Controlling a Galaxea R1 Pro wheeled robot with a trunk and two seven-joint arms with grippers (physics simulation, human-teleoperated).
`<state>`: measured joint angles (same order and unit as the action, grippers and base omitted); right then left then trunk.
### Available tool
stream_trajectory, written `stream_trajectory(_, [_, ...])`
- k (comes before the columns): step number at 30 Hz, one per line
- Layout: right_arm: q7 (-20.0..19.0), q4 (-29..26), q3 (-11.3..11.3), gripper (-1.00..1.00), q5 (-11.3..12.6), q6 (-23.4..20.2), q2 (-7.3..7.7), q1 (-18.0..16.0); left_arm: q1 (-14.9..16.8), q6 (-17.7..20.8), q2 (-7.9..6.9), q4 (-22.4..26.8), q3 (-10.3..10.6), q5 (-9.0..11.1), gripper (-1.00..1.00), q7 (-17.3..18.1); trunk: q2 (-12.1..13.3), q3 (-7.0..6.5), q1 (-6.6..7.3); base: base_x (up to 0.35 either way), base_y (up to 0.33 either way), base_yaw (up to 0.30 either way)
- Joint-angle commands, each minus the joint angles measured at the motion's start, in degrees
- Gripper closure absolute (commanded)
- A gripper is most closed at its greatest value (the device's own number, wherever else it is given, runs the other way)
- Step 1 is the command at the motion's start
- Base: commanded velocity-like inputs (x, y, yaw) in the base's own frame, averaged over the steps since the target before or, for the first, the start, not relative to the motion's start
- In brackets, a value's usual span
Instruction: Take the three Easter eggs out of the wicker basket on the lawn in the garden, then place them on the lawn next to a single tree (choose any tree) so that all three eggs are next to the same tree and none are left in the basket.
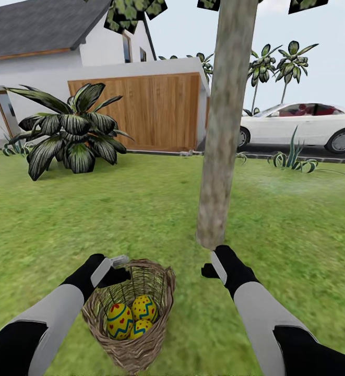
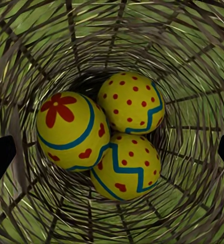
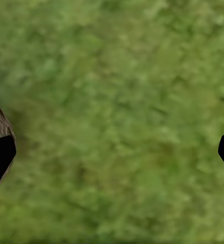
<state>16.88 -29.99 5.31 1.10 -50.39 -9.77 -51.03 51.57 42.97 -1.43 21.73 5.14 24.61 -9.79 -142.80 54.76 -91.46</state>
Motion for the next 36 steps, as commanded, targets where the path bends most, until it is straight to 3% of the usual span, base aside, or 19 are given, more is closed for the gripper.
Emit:
stream_trajectory(1, [0.26,-0.07,0.32,-1.0,0.12,-0.15,-0.07,-0.03,0.02,0.2,-0.06,0.11,0.47,0.62,-1.0,-0.39,-0.44,0.24,-0.21,0.0,0.0,0.0])
stream_trajectory(13, [0.26,-0.07,0.24,-1.0,0.13,-0.12,-0.07,-0.03,0.02,-0.02,-0.08,0.15,0.48,0.62,-1.0,-0.4,-0.6,2.9,-0.52,0.0,0.0,0.0])
stream_trajectory(25, [0.26,-0.31,0.23,-1.0,0.11,-0.06,-0.02,-0.04,0.02,-1.26,-0.07,0.15,0.48,0.61,-1.0,-0.4,-0.6,2.9,-0.52,0.0,0.0,0.0])
stream_trajectory(33, [0.26,-0.3,0.23,-1.0,0.16,-0.06,-0.06,-0.03,0.02,-1.3,-0.06,0.15,0.48,0.62,-1.0,-0.4,-0.71,4.68,-0.73,0.0,0.0,0.0])
stream_trajectory(36, [0.26,-0.26,0.23,-1.0,0.19,-0.06,-0.07,-0.03,0.02,-1.3,-0.06,0.17,0.74,0.62,-1.0,-0.4,-0.71,4.68,-0.73,0.0,0.0,0.0])
